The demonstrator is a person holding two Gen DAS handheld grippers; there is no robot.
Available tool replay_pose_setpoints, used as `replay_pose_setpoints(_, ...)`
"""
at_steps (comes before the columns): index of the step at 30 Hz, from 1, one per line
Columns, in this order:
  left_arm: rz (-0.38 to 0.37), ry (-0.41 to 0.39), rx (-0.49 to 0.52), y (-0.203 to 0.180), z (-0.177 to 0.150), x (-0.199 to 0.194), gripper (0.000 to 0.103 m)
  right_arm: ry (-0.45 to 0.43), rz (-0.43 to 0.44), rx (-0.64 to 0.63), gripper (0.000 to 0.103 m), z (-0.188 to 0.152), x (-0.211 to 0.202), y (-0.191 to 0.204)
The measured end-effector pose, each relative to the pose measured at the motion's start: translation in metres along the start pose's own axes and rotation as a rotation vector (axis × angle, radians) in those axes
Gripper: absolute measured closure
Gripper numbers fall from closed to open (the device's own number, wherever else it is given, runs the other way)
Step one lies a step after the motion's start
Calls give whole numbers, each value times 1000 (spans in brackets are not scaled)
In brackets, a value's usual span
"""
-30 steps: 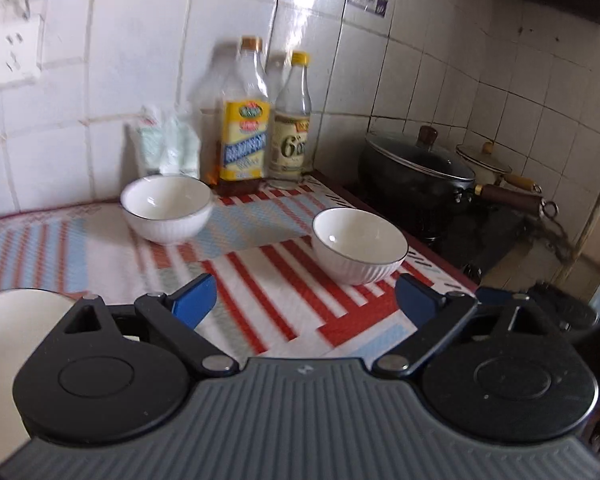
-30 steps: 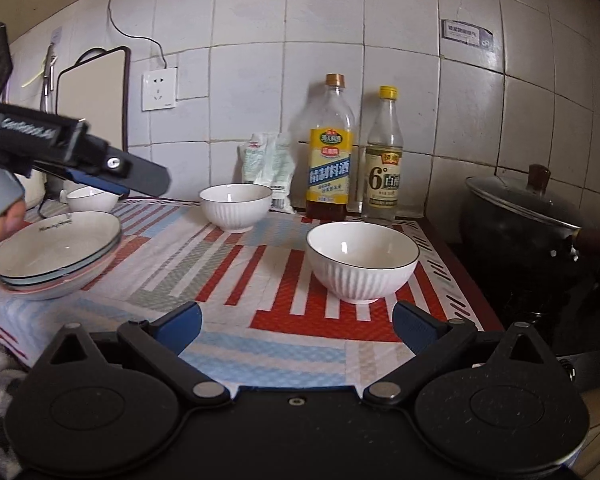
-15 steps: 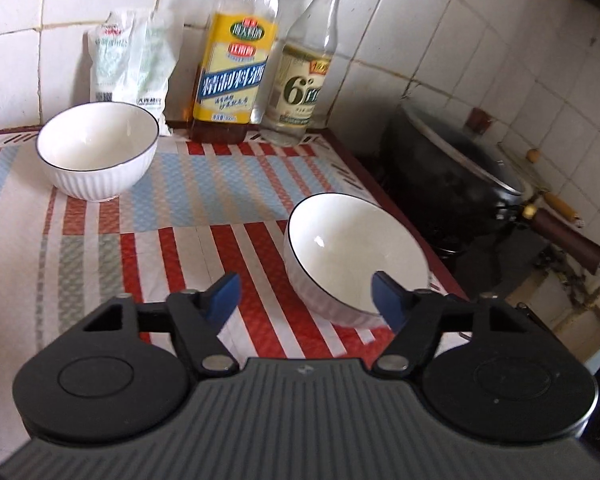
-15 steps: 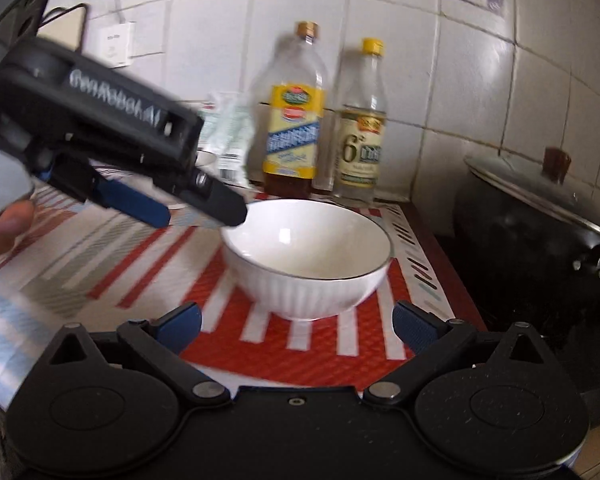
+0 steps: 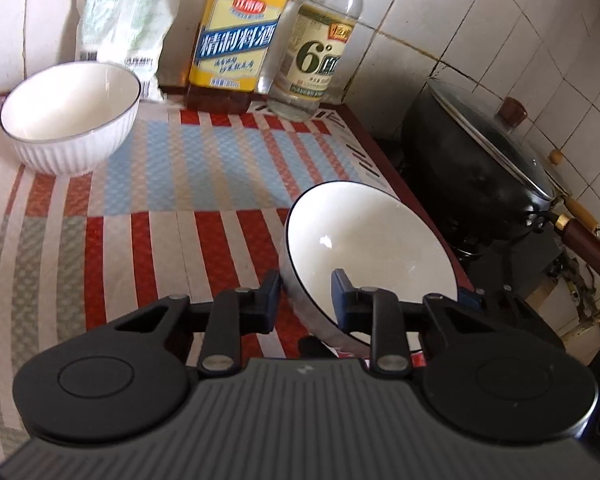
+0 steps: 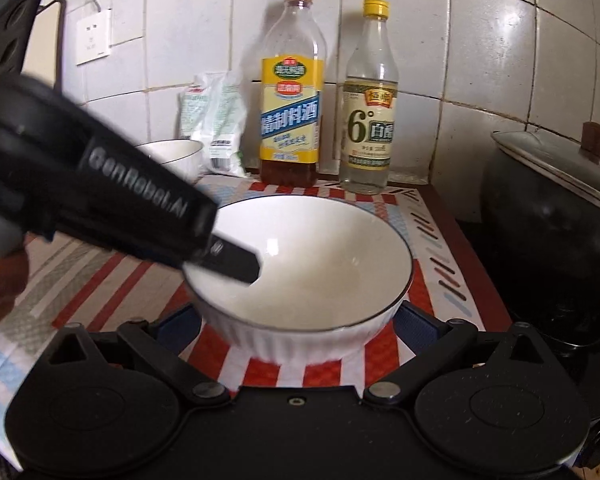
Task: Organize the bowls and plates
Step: 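Carry the bowl with the left gripper beside the plate stack, open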
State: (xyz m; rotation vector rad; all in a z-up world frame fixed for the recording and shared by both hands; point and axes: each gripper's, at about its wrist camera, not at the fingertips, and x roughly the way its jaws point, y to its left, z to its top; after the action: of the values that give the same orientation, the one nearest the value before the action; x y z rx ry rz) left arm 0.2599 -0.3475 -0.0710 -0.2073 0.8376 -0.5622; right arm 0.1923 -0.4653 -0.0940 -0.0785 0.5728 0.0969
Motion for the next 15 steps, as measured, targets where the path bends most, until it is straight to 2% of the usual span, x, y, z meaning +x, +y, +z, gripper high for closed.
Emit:
replay_pose_setpoints(8,-9,-19,75,-2,-3,-7,79,-13,-10,47,0,0,0,5)
replay_pose_setpoints(15,18,-85,161,-7,-14,-44,79,-53,7,51,1,2,-18,21)
